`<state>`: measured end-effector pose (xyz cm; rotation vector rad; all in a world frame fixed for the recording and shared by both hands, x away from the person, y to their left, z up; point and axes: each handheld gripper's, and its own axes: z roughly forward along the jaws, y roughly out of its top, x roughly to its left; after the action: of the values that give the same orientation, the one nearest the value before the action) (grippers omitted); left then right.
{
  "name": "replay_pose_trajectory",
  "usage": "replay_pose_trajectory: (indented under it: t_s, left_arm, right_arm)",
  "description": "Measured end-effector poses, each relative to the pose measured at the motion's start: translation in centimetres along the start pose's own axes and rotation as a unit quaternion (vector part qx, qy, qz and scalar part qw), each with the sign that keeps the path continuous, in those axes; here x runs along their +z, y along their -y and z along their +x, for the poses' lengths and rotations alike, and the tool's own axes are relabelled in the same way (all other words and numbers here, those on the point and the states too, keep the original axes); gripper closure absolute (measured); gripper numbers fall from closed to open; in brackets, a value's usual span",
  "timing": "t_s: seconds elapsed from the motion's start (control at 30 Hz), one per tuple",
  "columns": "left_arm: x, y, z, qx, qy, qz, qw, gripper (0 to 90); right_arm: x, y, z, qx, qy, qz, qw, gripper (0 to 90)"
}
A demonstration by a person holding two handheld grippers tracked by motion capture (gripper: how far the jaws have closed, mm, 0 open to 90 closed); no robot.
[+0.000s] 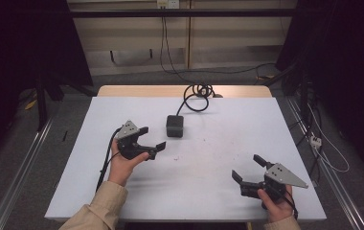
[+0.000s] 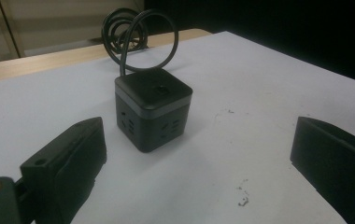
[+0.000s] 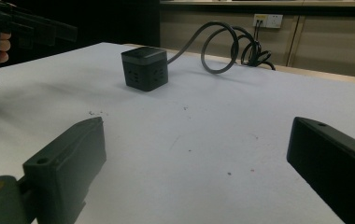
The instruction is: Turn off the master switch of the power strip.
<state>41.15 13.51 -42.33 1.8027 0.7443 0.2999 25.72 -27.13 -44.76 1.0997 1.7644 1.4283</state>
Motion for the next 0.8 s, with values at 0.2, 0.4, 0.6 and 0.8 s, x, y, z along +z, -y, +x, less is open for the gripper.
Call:
replay_pose_trajectory:
  t_s: [0.2, 0.4, 0.6, 0.8]
  left_arm:
    - [0.4, -0.2, 0.1, 0.001, 0.0, 0.005, 1.0, 3.2]
    - [0.9, -0.4, 0.3, -0.001, 0.0, 0.013, 0.9999, 3.5]
    - [1.4, -0.4, 0.5, -0.004, -0.002, 0.014, 0.9999, 4.2]
    - [1.8, -0.5, 0.9, -0.007, -0.008, 0.017, 0.9998, 4.4]
  right_arm:
    - [0.0, 0.0, 0.0, -0.001, -0.001, 0.0, 1.0, 4.2]
    - [0.1, 0.0, 0.0, -0.002, -0.002, 0.002, 1.0, 4.3]
    - [0.1, 0.0, 0.1, -0.002, -0.002, 0.002, 1.0, 4.4]
    - [0.1, 0.0, 0.1, -0.002, -0.004, 0.002, 1.0, 4.3]
